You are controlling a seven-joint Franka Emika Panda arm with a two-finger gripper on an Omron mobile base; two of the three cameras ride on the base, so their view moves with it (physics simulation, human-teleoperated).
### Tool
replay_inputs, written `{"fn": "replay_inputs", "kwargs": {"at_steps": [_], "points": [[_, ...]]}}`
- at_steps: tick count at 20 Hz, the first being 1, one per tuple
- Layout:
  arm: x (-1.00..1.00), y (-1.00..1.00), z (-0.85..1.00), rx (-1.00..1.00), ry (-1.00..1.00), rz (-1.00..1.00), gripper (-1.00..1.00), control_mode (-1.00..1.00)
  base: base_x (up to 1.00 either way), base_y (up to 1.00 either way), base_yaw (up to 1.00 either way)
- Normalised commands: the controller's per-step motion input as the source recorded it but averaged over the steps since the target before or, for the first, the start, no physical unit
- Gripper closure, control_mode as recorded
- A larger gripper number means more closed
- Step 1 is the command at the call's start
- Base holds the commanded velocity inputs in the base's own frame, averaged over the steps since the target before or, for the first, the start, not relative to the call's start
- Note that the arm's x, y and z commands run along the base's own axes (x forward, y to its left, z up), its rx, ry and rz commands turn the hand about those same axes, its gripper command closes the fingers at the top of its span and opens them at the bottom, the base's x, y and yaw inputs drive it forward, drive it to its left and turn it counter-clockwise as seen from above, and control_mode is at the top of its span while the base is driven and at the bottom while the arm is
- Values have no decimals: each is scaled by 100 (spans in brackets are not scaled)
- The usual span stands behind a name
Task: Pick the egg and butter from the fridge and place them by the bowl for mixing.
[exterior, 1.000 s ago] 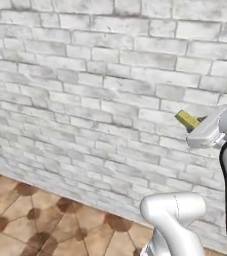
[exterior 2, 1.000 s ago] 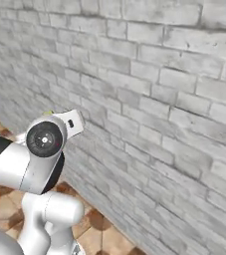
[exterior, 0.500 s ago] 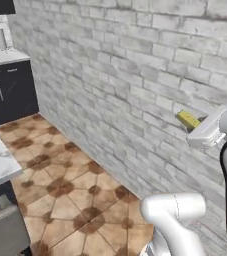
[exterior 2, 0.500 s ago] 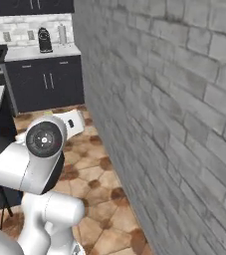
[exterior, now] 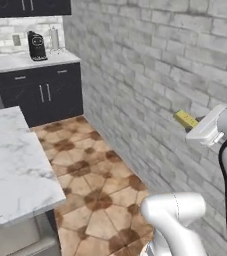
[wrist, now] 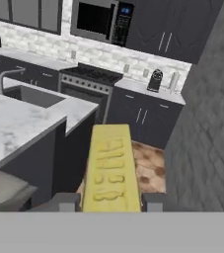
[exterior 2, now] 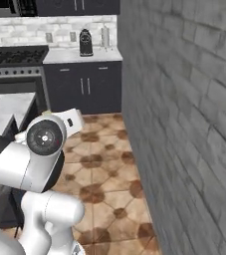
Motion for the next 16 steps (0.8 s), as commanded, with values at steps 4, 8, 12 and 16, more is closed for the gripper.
{"fn": "replay_inputs", "kwargs": {"at_steps": [4,8,12,16], "points": [[0,0,0,0,0,0,100,100,100,-8,19],[0,0,0,0,0,0,100,100,100,-31,14],[0,0,0,0,0,0,100,100,100,-27,14],[0,0,0,0,0,0,100,100,100,0,25]]}}
